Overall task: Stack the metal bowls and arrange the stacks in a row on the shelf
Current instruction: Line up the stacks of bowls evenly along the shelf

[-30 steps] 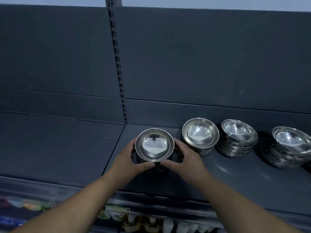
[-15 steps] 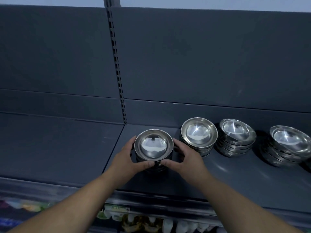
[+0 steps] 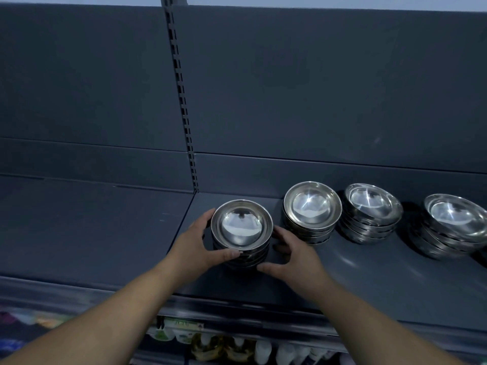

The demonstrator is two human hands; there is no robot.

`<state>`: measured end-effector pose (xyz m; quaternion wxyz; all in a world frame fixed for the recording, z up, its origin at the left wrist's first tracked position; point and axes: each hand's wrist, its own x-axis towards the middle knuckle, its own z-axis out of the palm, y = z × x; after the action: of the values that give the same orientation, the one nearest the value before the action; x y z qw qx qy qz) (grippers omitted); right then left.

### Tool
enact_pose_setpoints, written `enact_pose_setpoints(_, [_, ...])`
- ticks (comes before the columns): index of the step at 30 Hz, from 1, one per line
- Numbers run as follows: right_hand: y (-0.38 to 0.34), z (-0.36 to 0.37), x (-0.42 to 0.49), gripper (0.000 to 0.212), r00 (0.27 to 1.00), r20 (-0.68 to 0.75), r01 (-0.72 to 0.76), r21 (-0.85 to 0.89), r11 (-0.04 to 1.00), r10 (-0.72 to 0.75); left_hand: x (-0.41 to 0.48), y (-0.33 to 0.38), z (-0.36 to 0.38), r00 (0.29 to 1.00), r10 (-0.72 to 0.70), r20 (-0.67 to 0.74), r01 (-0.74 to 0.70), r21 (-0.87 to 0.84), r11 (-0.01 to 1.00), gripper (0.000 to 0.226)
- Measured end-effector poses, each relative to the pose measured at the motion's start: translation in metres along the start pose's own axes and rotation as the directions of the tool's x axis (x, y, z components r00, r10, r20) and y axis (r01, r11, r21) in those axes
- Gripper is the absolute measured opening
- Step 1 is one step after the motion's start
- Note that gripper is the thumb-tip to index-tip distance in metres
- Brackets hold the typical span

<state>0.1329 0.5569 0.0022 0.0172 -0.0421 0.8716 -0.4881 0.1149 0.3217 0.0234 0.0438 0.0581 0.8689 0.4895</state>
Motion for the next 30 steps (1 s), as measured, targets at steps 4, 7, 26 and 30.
enact_pose_setpoints(4, [-0.001,0.001,0.0,0.085,1.0,0.001,0.013,0.031,0.999,-0.013,-0.001,-0.001,0.002,0.999,-0.028,0.026,0.03,-0.087,0.996,0.11])
enact_pose_setpoints(7, [0.001,0.001,0.001,0.085,1.0,0.007,-0.007,0.065,0.998,0.007,-0.003,-0.002,0.005,0.999,-0.048,0.017,0.05,-0.102,0.994,0.119])
enact_pose_setpoints(26, [0.016,0.023,0.002,0.075,0.988,-0.152,-0.002,0.02,1.0,0.005,-0.002,-0.01,0.02,0.999,0.02,-0.032,-0.024,-0.133,0.991,0.111])
enact_pose_setpoints(30, [0.015,0.022,0.002,0.076,0.989,-0.146,0.006,0.027,1.0,-0.002,-0.001,-0.012,0.019,0.999,0.01,-0.034,-0.013,-0.1,0.995,0.114])
